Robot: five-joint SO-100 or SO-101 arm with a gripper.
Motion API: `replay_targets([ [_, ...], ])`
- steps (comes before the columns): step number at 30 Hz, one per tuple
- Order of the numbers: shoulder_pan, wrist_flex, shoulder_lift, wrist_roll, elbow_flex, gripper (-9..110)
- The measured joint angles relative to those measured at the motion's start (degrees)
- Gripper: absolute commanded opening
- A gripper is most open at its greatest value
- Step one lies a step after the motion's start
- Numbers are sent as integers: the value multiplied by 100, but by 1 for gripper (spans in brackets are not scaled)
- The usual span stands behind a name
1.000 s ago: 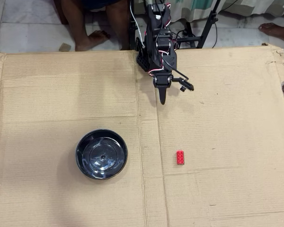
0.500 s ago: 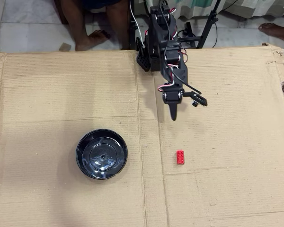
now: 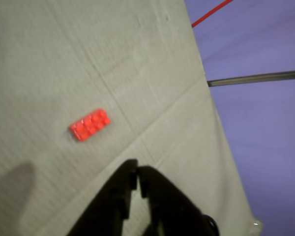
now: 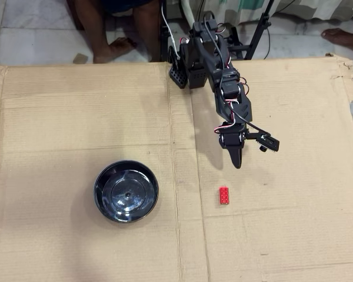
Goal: Grasp a lego block and put it in the bin.
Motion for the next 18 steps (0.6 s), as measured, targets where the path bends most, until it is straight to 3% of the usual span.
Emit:
replay_targets([
  [18,-132,0,-826,2751,-826,0],
])
